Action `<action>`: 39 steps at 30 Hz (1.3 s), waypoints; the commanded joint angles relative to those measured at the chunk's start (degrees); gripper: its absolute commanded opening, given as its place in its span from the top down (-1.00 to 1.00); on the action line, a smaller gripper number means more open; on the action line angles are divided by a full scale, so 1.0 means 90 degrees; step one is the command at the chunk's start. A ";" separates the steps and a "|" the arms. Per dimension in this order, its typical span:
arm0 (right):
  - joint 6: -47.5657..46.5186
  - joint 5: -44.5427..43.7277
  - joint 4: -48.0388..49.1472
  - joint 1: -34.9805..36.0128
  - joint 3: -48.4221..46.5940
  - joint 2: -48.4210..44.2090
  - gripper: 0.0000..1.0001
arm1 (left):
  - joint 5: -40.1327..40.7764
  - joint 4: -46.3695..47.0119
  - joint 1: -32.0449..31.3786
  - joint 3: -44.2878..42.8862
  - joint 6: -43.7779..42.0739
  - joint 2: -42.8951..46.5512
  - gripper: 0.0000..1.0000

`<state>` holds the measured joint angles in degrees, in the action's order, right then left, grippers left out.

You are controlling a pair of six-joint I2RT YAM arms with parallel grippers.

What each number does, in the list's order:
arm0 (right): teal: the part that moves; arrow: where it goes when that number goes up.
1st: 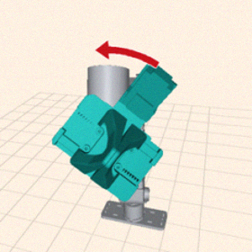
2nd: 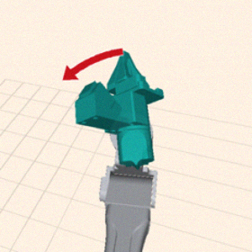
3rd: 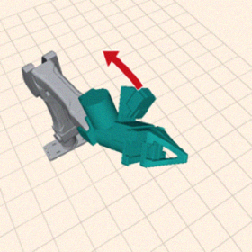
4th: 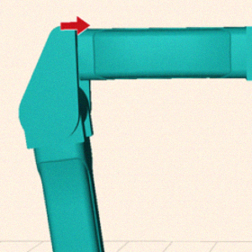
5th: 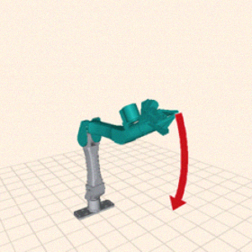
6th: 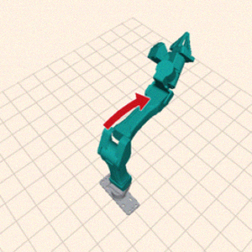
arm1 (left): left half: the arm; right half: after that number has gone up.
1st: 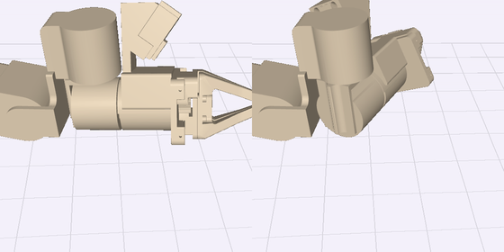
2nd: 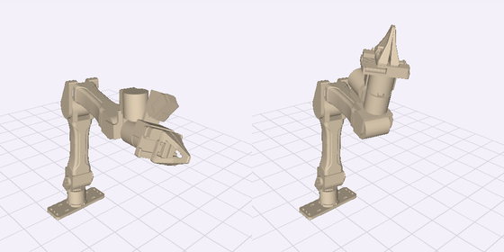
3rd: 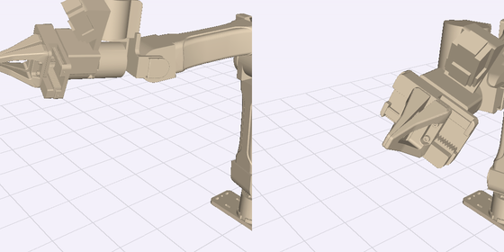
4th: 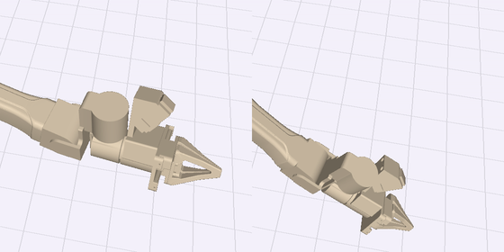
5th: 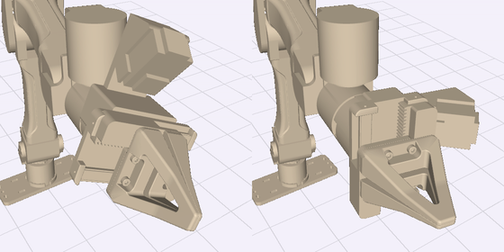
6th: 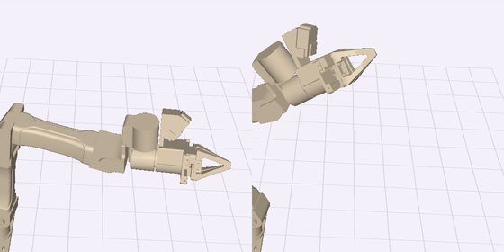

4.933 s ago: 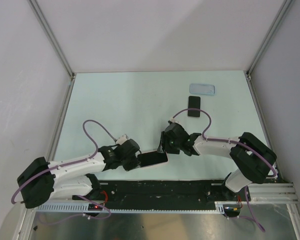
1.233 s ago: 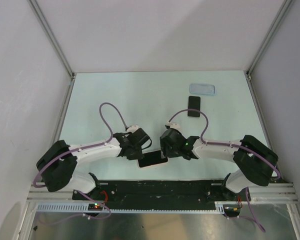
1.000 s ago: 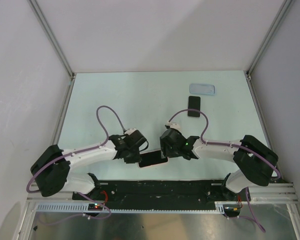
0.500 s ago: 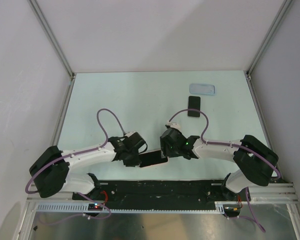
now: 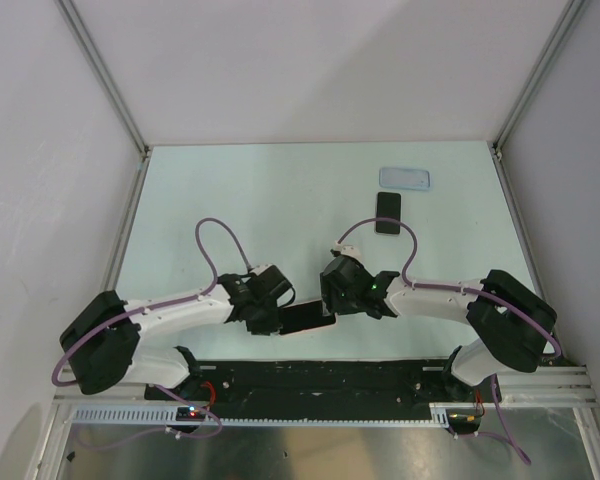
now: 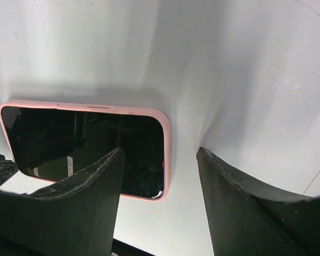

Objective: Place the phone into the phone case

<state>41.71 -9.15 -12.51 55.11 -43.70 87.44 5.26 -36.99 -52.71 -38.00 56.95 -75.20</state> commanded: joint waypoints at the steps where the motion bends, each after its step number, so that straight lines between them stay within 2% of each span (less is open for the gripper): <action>1: -0.0081 -0.0063 -0.0148 -0.0025 -0.0051 0.0136 -0.26 | -0.0153 0.0347 -0.0071 -0.0036 0.0108 0.0149 0.50; 12: -0.0056 -0.0018 -0.0094 -0.0017 -0.0056 0.0193 -0.25 | -0.0127 0.0304 -0.0071 0.0024 0.0178 0.0239 0.51; 30: -0.0056 -0.0045 -0.0132 -0.0022 -0.0054 0.0208 -0.25 | -0.0034 0.0312 -0.0110 0.0263 0.0063 -0.0448 0.62; 39: -0.0063 -0.0036 -0.0105 0.0000 -0.0054 0.0242 -0.25 | 0.0030 0.0326 -0.0405 0.0334 0.0149 -0.1005 0.66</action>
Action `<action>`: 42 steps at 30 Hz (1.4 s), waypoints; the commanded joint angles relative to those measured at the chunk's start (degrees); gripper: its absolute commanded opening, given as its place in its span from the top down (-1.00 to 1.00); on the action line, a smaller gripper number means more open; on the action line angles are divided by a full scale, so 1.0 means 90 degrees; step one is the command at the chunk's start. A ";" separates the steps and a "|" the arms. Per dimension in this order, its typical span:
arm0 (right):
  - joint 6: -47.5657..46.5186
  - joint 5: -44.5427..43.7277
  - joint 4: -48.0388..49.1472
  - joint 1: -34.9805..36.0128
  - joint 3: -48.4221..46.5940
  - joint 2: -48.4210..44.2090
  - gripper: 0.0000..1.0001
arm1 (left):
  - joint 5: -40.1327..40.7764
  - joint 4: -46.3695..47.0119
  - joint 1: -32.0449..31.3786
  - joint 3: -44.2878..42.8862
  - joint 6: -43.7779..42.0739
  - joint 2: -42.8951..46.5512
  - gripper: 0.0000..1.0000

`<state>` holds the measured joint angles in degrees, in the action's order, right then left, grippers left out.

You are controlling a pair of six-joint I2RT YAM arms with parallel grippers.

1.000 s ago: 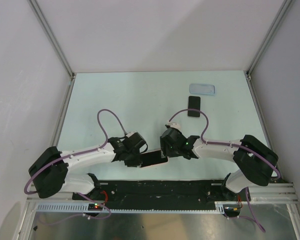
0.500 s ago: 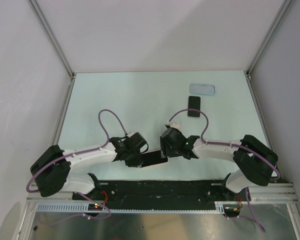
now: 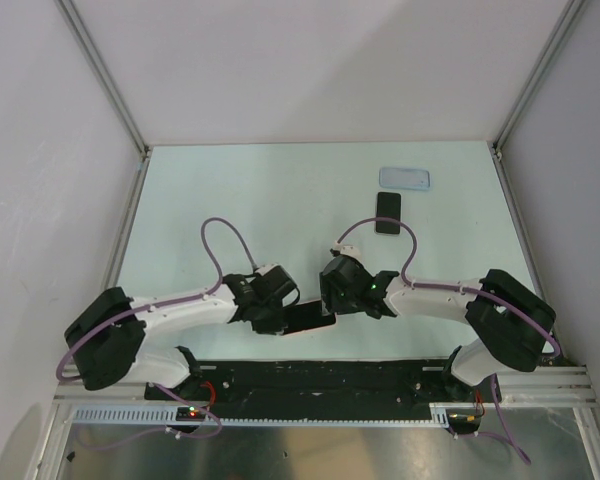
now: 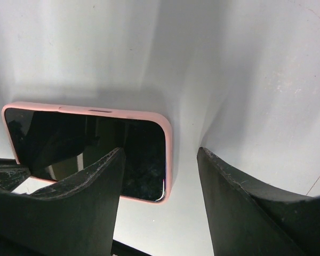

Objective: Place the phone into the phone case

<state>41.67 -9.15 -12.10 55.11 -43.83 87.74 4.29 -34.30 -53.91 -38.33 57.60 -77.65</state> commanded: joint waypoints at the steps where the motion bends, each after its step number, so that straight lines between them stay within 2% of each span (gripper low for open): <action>1: -0.0054 -0.0072 -0.0170 0.0005 -0.0036 0.0205 -0.26 | 0.0143 0.0035 -0.0305 0.0342 0.0085 -0.0833 0.66; 12: -0.0075 -0.0495 -0.0451 0.0151 0.0010 -0.0035 -0.26 | 0.0238 0.0017 -0.0344 -0.0198 -0.0093 -0.1498 0.68; 18: -0.0055 -0.0386 -0.0374 0.0103 0.0213 -0.0294 -0.26 | 0.0557 -0.0077 0.0331 -0.0556 -0.0530 -0.1610 0.70; 32: 0.0429 0.0182 0.0111 0.0340 0.0598 -0.0527 -0.15 | 0.0904 -0.0180 0.1191 -0.2536 -0.1529 -0.3069 0.77; 38: 0.0652 0.0284 0.0210 0.0441 0.0622 -0.0638 -0.04 | 0.0851 -0.0230 0.1357 -0.3478 -0.1824 -0.3466 0.79; 42: 0.0778 0.0188 0.0131 0.0506 0.0623 -0.0708 0.01 | 0.0782 -0.0261 0.1423 -0.3738 -0.1913 -0.3450 0.80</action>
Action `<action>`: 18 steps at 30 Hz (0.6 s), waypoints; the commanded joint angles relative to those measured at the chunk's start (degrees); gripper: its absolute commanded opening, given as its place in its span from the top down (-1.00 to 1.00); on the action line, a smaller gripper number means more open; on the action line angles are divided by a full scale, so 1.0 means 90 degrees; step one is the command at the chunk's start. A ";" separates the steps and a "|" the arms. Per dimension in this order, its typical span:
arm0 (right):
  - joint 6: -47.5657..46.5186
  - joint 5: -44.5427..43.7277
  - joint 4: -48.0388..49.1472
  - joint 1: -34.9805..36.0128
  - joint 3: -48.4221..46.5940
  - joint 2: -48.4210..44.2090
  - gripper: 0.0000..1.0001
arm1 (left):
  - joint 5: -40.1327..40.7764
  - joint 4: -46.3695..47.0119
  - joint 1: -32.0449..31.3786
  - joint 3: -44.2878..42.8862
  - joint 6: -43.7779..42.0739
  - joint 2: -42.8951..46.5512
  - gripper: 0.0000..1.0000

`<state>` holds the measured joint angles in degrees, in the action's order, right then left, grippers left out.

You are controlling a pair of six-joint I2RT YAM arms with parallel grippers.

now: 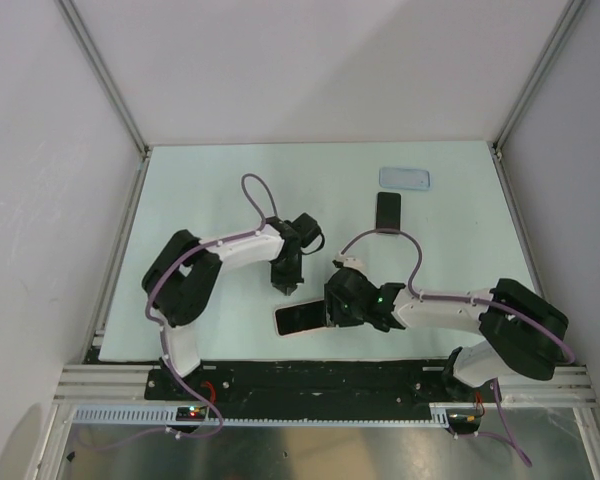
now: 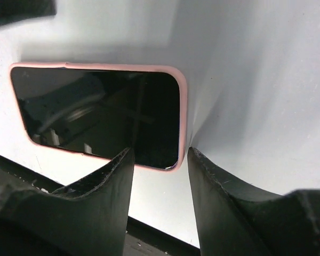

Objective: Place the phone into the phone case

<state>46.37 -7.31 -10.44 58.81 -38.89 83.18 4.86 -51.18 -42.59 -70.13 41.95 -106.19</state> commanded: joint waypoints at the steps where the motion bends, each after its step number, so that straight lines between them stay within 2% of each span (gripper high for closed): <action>1: 0.0277 -0.0046 -0.0082 0.0106 0.0074 -0.0219 0.01 | 0.0704 0.1614 0.0207 -0.0210 -0.0182 -0.0192 0.80; 4: 0.0211 -0.0146 -0.0141 0.0138 0.0069 -0.0336 -0.01 | 0.0655 0.1587 0.0338 -0.0117 -0.0165 0.0196 0.78; 8: -0.0237 -0.0433 -0.0317 -0.0118 0.0057 -0.0751 -0.15 | 0.0877 0.1420 0.0416 0.0344 0.0198 0.1126 0.68; 14: -0.1190 -0.0127 0.0012 -0.0802 -0.0236 -0.1076 -0.37 | 0.1105 0.1361 0.0315 0.1886 0.1456 0.2943 0.29; 18: -0.1542 -0.0277 -0.0266 -0.1029 -0.1075 -0.0381 -0.28 | 0.1068 0.1366 -0.0189 0.2777 0.2015 0.3871 0.38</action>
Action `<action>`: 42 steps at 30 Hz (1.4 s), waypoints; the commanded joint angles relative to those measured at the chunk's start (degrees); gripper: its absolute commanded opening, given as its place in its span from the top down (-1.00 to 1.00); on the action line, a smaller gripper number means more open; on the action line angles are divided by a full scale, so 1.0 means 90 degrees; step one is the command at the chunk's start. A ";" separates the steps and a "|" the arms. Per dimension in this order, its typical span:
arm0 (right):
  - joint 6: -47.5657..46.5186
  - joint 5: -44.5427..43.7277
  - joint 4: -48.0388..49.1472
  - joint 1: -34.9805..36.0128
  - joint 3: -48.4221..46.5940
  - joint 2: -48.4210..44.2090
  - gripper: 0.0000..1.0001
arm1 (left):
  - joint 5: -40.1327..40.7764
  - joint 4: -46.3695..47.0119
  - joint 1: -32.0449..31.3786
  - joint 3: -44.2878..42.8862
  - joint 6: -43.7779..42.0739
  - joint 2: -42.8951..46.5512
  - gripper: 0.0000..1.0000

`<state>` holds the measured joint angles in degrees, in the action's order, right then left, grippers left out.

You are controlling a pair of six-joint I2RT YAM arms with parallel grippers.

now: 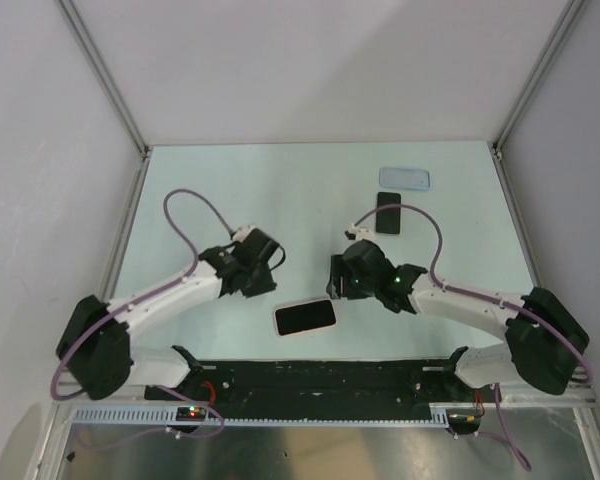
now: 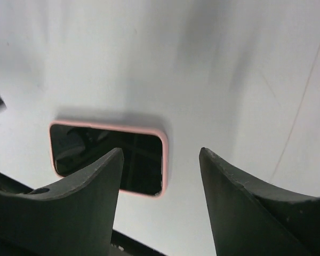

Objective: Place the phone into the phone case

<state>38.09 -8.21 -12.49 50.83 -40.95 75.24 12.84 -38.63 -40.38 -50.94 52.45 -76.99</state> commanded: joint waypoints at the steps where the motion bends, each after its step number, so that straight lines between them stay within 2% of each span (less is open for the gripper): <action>1: -0.0708 -0.0199 -0.0130 -0.0165 -0.1078 0.0738 -0.24 | 0.0164 -0.0026 -0.0640 0.0858 0.1012 0.0792 0.42; 5: -0.0908 -0.0175 -0.0266 -0.0243 -0.1686 0.1527 -0.09 | 0.0129 -0.0033 -0.1614 0.1422 0.1686 0.1285 0.54; 10: -0.0936 -0.0055 -0.0317 -0.0268 -0.1968 0.2213 0.04 | 0.0154 0.0012 -0.2764 0.1666 0.2463 0.1114 0.67; 16: -0.0891 0.0018 -0.0451 -0.0152 -0.1975 0.2604 0.14 | 0.0004 0.0440 -0.3024 0.1444 0.2418 0.0508 0.73; 23: -0.0824 0.0057 -0.0538 0.0141 -0.1789 0.2561 0.16 | 0.0024 0.0688 -0.2858 0.1292 0.2256 -0.0072 0.77; 29: -0.0682 0.0325 -0.0395 0.0272 -0.1422 0.2411 0.16 | 0.0196 0.0812 -0.1988 0.1169 0.1656 -0.0268 0.80; 35: -0.0452 0.0513 -0.0265 0.0261 -0.0884 0.2030 0.17 | 0.0372 0.0877 -0.1157 0.0464 0.0819 -0.0967 0.81; 42: -0.0191 0.0418 -0.0262 0.0249 -0.0420 0.1369 0.14 | 0.0117 0.1010 -0.0653 -0.0213 0.0212 -0.1499 0.81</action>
<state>34.20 -4.82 -13.02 52.77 -46.72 90.67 13.39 -31.62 -47.79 -49.52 59.31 -90.28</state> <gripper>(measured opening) 0.423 0.098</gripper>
